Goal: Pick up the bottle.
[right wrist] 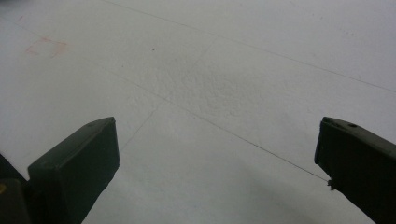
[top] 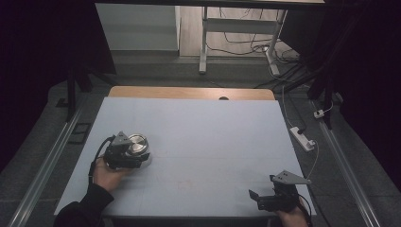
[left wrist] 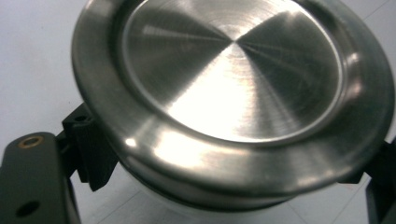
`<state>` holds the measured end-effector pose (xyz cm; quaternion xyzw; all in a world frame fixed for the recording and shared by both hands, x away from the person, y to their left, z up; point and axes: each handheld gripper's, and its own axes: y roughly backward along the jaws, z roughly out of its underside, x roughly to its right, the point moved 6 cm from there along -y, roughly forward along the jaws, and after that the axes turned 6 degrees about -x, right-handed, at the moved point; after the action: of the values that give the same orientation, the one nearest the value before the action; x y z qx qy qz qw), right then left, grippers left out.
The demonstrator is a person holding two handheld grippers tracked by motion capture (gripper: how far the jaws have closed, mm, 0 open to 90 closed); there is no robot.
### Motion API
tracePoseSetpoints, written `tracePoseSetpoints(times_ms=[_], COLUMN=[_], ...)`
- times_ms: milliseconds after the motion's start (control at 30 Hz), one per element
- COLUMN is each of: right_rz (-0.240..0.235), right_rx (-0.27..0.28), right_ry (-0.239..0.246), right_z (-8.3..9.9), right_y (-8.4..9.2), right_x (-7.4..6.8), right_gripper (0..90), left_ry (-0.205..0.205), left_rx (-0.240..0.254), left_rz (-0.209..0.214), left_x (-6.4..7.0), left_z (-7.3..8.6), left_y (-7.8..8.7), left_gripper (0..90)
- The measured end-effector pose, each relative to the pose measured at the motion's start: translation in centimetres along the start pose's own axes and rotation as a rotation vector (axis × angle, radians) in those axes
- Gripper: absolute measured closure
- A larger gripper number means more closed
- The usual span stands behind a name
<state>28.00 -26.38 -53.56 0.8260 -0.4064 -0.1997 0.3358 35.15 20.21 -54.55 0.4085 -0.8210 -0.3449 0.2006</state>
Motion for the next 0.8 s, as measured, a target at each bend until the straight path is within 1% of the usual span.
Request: tracePoseSetpoints(times_ms=[133,267,400,800], right_rz=[0.001,0.001,0.002,0.003], right_rx=[0.002,0.002,0.003,0.004], right_ry=[0.002,0.001,-0.001,-0.002], right_z=[0.0,0.0,0.0,0.0], right_y=[0.0,0.0,0.0,0.0], right_x=[0.0,0.0,0.0,0.0], right_gripper=[0.0,0.0,0.0,0.0], left_ry=[-0.009,-0.030,-0.044,-0.119], left_rx=[0.011,0.010,0.011,0.003], left_rz=[0.010,0.015,0.033,0.074], left_x=[0.2,0.5,0.9,2.7], left_z=[-0.4,-0.9,-1.5,-3.7], left_y=[0.3,0.4,0.4,0.0], left_gripper=[15.1,15.1,15.1,15.1])
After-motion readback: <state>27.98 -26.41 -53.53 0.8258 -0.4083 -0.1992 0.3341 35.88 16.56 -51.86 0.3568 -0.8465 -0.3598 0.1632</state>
